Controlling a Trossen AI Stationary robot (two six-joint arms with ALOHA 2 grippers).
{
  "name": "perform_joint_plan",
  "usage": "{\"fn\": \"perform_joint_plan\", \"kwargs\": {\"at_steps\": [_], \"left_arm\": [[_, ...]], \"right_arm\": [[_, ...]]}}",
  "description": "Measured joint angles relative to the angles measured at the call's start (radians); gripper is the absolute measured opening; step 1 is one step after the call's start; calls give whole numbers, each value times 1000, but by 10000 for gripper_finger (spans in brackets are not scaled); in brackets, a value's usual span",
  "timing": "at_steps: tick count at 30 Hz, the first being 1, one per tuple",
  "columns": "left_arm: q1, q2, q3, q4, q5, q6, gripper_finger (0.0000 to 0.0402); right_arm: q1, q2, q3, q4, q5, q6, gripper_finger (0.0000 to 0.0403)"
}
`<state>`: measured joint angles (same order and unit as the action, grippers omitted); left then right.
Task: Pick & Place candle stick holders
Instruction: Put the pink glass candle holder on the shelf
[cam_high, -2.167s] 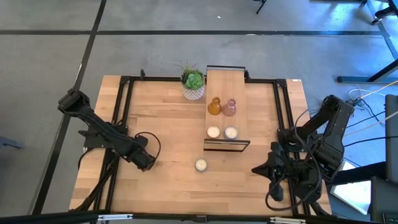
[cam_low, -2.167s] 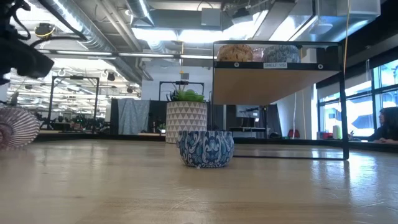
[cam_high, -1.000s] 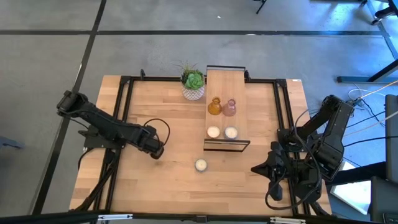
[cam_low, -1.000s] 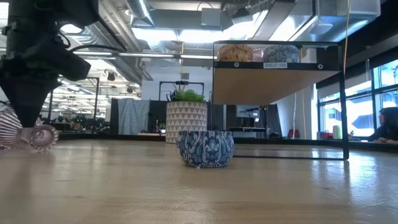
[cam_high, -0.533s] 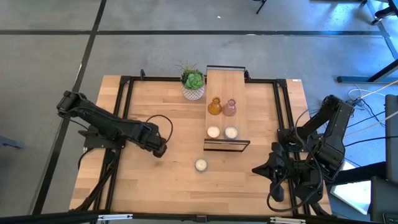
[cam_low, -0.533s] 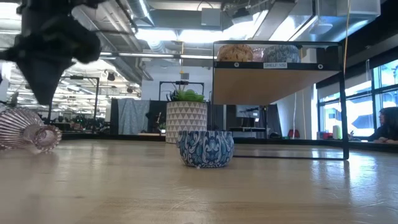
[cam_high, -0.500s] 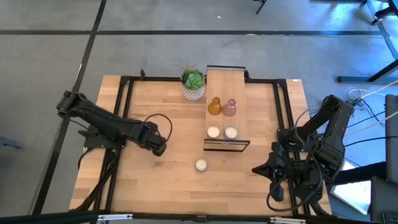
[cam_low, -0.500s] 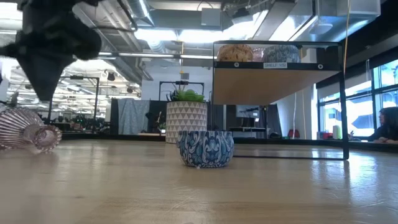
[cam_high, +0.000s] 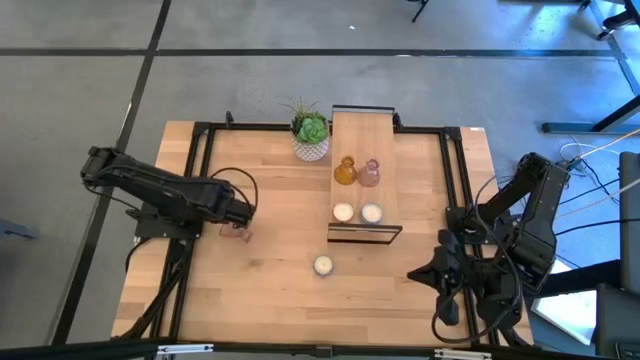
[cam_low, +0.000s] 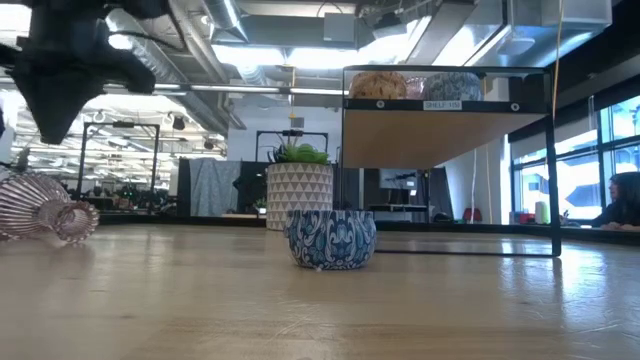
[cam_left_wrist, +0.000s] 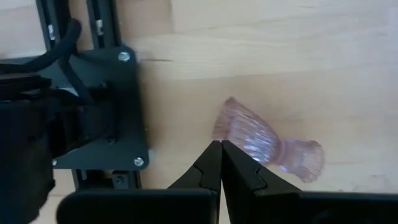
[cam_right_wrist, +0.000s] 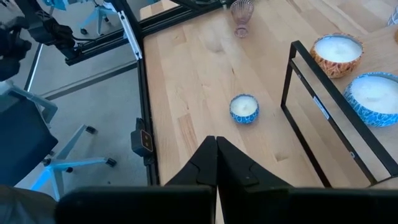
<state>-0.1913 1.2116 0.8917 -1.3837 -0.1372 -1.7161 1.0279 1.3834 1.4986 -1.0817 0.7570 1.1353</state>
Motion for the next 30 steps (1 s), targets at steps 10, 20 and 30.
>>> {"fn": "perform_joint_plan", "kwargs": {"at_steps": [10,20,30], "left_arm": [[51,-271,-192,166,49,-26,2],[65,-380,-187,158,37,22,7],[65,-242,-187,158,79,63,99]], "right_arm": [[14,0,0,-23,10,36,0],[13,0,0,-26,32,39,0],[13,0,0,-25,47,40,0]]}}
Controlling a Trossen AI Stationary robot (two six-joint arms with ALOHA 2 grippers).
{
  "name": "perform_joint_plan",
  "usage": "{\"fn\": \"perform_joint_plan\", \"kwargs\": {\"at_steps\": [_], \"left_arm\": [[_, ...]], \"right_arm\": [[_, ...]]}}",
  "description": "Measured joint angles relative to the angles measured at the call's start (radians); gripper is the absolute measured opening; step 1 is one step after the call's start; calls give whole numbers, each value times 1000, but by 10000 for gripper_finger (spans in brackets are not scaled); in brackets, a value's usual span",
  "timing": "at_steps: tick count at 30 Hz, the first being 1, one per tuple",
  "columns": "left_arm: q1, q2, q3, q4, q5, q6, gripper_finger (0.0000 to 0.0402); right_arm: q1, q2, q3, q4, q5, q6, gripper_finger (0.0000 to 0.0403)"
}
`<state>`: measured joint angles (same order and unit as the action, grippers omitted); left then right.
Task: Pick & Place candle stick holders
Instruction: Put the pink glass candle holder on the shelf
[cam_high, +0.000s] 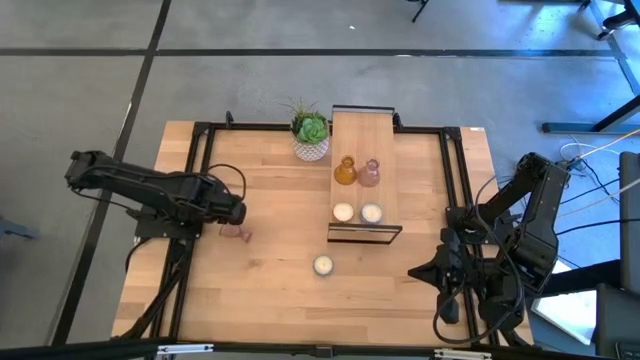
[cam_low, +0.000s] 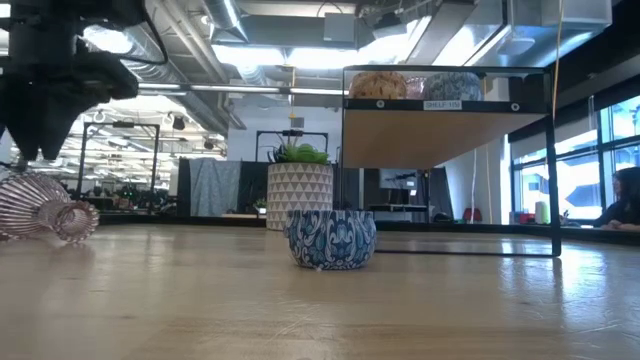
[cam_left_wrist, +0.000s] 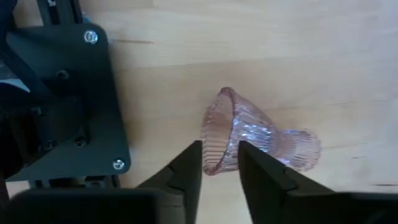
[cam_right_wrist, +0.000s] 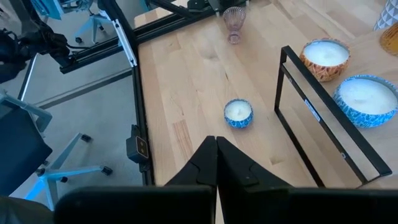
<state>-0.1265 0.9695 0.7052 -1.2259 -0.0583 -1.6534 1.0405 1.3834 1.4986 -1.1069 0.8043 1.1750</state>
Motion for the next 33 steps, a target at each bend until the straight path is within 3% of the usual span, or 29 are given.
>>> {"fn": "perform_joint_plan", "kwargs": {"at_steps": [5,10,13,19,33], "left_arm": [[12,48,0,7,27,15,147],[33,57,0,27,34,18,171],[39,56,-6,61,43,18,175],[37,68,-100,306,111,10,174],[33,83,-123,458,156,25,174]], "right_arm": [[0,0,0,-2,0,15,0],[0,0,0,-3,-1,15,0],[0,0,0,-4,-1,15,0],[0,0,0,-10,-1,15,0],[2,0,0,-19,-4,19,0]]}}
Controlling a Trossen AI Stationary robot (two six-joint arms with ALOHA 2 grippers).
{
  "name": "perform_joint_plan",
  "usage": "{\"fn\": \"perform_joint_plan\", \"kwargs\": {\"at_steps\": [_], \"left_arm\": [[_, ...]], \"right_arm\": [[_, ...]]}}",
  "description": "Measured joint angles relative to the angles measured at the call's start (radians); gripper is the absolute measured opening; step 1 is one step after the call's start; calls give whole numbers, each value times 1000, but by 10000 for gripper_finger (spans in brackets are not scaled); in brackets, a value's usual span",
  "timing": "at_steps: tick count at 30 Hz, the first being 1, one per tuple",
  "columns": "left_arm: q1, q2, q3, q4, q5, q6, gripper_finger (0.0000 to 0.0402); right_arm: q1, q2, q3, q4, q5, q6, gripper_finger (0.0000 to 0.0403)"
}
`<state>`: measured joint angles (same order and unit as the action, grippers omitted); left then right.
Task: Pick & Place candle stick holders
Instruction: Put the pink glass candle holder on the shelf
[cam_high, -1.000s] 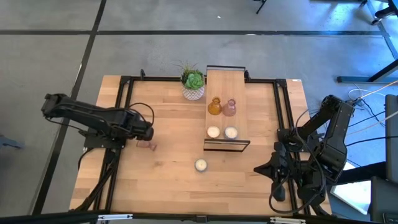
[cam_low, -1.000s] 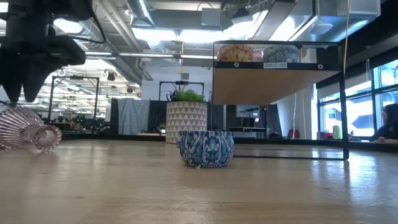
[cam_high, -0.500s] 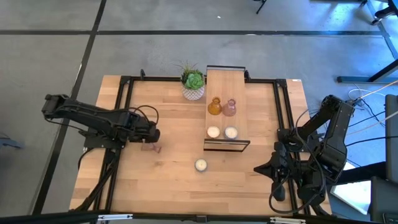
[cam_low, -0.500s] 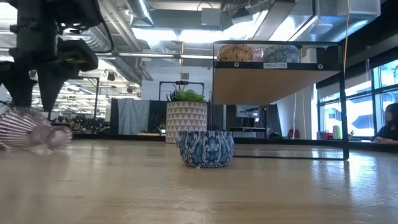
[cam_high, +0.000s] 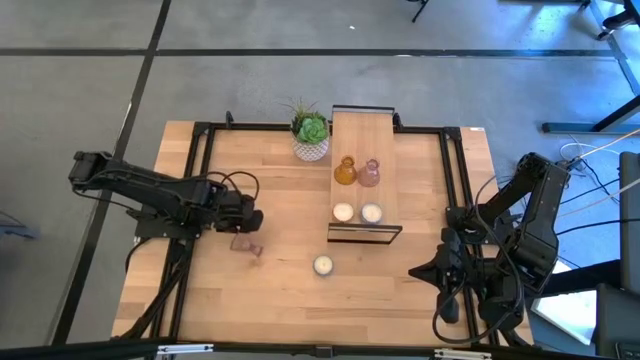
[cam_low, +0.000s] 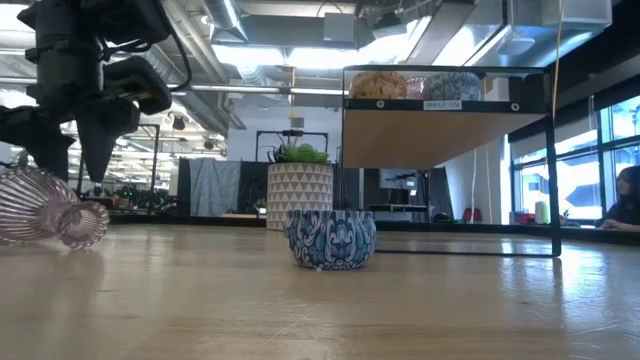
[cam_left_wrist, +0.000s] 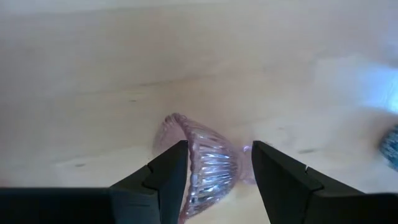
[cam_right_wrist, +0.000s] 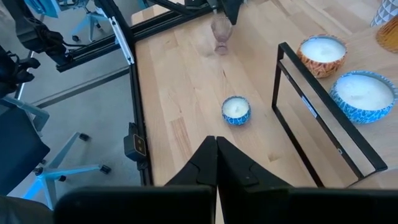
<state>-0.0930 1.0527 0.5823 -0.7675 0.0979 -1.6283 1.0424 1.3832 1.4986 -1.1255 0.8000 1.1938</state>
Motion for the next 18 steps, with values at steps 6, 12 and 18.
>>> {"fn": "perform_joint_plan", "kwargs": {"at_steps": [6,12,18], "left_arm": [[-23,0,0,12,57,5,173],[-61,0,0,10,111,26,165],[-87,0,0,36,111,15,146]], "right_arm": [[0,0,0,-1,0,0,0],[0,0,0,-1,1,0,0],[0,0,0,-1,1,0,0]]}}
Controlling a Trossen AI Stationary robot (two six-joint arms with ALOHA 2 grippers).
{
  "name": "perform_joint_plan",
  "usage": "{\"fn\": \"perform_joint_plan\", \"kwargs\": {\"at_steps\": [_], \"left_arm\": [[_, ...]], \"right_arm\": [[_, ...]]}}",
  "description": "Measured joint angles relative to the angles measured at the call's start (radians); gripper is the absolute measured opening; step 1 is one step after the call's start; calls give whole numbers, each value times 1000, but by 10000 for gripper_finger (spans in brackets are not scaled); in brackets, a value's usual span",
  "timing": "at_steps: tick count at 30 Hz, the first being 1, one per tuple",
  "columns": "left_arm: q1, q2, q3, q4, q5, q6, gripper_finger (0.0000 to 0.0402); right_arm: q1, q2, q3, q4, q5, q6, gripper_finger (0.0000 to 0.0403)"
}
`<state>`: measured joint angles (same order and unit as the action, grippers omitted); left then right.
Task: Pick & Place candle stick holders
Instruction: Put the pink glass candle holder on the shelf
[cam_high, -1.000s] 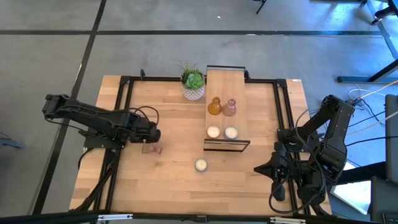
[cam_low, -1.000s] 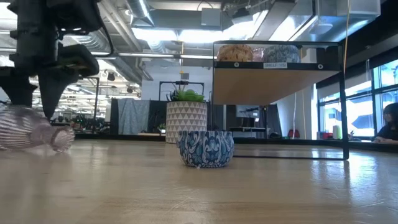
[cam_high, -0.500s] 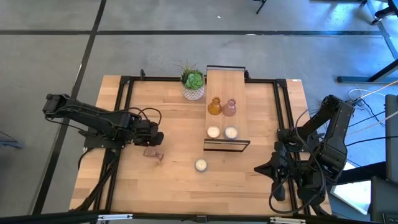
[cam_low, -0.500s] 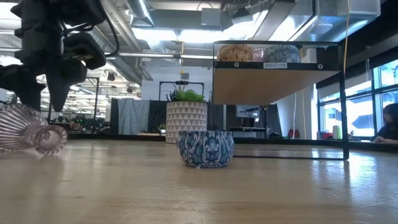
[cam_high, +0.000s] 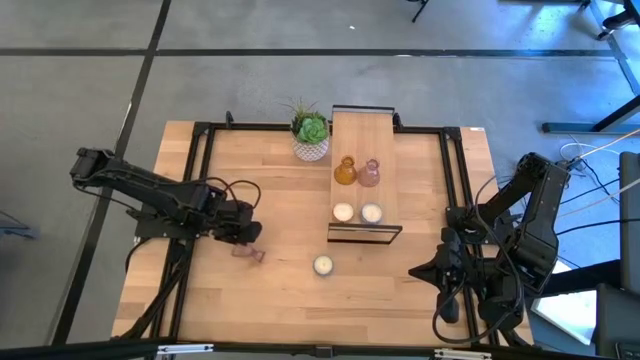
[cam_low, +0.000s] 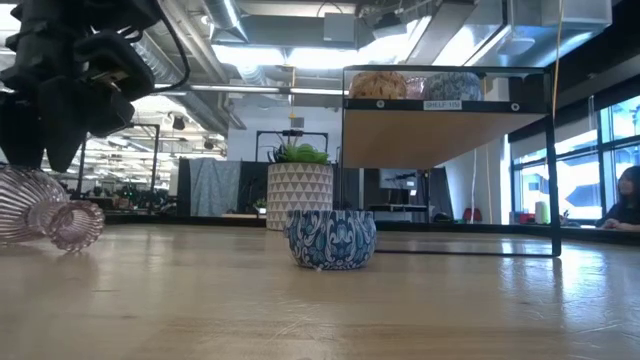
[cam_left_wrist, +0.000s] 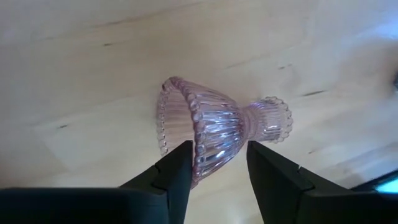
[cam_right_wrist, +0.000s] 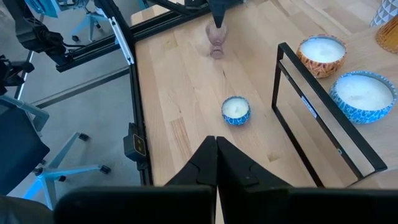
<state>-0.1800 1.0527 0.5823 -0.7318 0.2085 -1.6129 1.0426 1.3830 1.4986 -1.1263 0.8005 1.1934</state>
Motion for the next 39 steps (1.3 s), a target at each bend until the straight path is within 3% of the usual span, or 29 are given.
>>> {"fn": "perform_joint_plan", "kwargs": {"at_steps": [10,17,25,32,39], "left_arm": [[-24,30,0,40,-3,-6,104],[-36,142,1,202,5,35,67],[-37,266,5,312,103,65,20],[-25,233,-1,306,110,89,17],[0,123,-3,303,-22,86,16]], "right_arm": [[5,0,0,0,0,0,0],[7,0,0,-3,0,4,0],[7,0,0,-3,0,16,0],[7,0,0,-9,0,27,0],[6,0,0,-15,8,27,0]]}}
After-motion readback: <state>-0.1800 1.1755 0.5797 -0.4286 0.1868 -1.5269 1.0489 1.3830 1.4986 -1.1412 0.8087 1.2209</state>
